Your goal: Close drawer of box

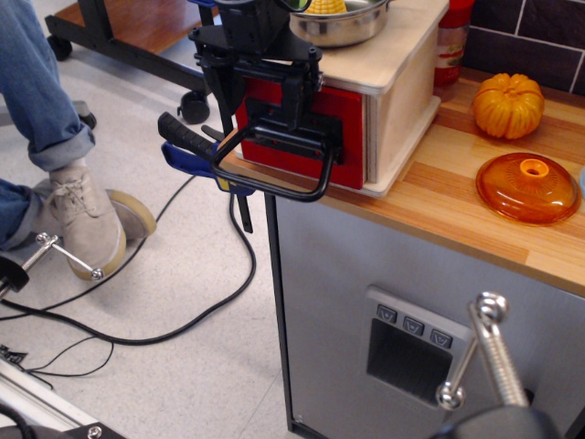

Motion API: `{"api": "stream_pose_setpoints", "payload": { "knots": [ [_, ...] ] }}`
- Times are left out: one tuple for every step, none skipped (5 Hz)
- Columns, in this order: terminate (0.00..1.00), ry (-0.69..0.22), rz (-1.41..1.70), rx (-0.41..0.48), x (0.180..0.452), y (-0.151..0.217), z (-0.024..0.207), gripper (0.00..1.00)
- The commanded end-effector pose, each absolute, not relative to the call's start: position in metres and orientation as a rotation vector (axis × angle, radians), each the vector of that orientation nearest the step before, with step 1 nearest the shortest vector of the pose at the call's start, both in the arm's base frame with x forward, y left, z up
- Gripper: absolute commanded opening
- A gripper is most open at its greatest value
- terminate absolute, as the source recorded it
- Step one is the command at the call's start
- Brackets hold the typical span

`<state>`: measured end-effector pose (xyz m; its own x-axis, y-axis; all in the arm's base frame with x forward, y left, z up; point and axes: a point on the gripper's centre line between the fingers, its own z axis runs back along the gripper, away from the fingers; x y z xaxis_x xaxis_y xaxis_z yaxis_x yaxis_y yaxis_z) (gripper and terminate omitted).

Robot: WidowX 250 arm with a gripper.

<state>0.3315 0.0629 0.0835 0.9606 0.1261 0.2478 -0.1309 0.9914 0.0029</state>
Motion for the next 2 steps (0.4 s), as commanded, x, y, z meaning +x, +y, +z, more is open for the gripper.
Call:
{"api": "stream_pose_setpoints", "payload": {
  "knots": [
    [0.0, -0.306, 0.17, 0.056, 0.3568, 0.0636, 0.0961, 1.0],
    [1.0, -0.305, 0.168, 0.042, 0.3521, 0.0634, 0.0992, 1.0]
  ]
}}
